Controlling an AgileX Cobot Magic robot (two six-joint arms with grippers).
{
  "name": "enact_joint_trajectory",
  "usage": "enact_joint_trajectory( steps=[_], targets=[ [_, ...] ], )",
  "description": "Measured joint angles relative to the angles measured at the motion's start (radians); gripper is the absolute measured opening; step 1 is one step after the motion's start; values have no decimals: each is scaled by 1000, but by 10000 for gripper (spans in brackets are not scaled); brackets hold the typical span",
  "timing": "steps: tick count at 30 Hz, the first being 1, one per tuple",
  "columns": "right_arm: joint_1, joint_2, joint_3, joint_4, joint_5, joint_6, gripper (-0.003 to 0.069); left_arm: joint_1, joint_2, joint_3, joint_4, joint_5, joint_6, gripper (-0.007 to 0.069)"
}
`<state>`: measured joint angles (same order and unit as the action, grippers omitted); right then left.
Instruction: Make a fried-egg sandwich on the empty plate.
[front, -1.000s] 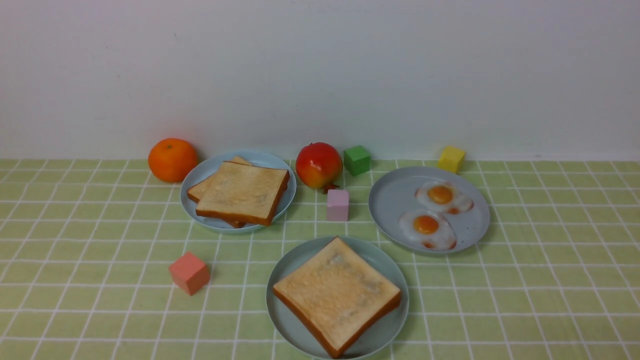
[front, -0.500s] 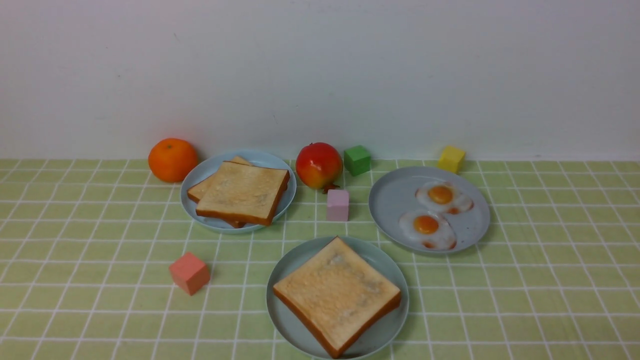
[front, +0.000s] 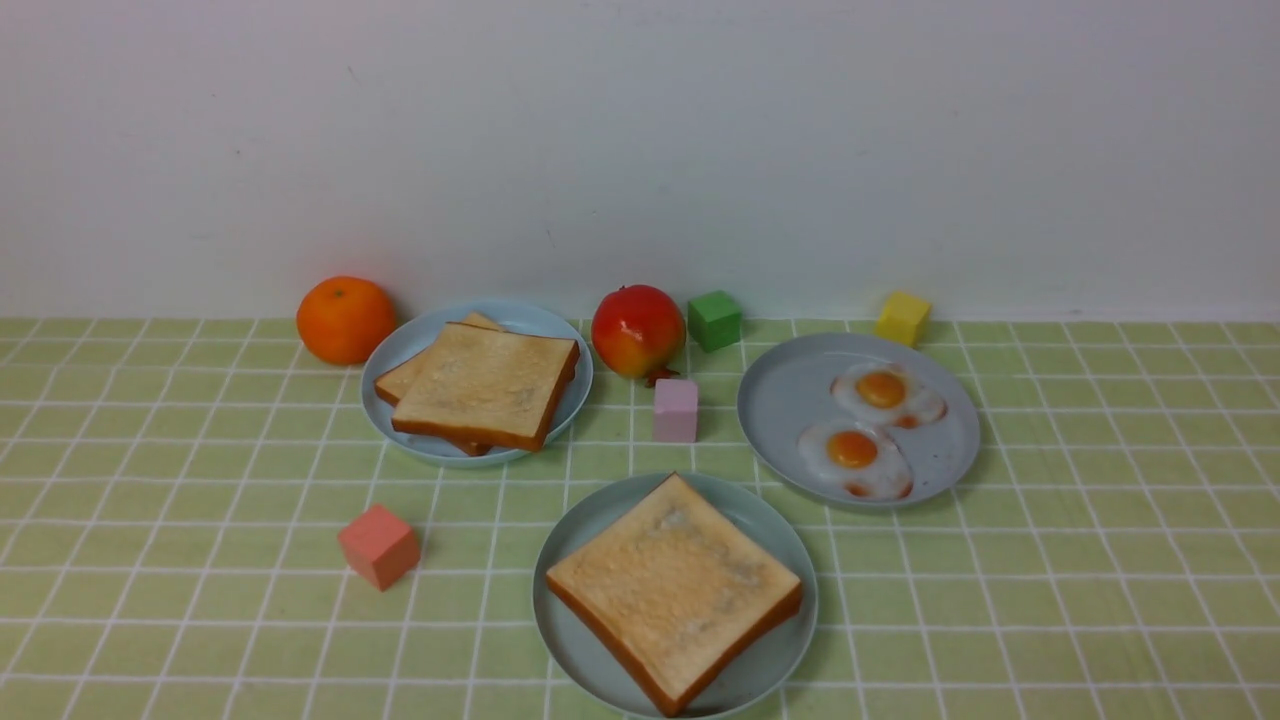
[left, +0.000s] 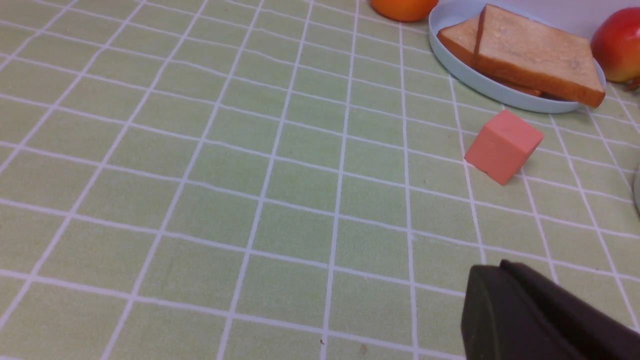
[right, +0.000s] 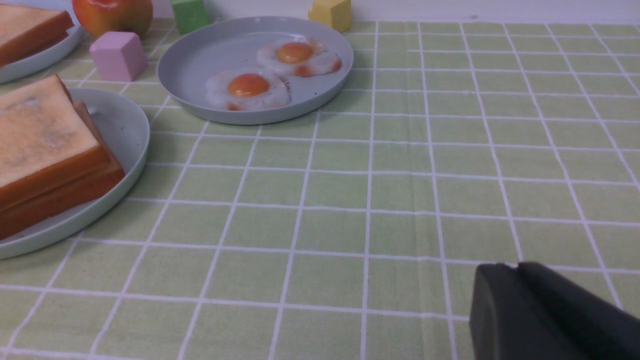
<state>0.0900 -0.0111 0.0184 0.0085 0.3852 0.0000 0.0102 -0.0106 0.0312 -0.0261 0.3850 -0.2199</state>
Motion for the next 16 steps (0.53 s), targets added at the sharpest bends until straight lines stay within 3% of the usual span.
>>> enact_joint_trajectory(
  steps=[16],
  targets=[
    [0,0,0,0,0,0,87,0,0,0,0,0,0,-11]
  ],
)
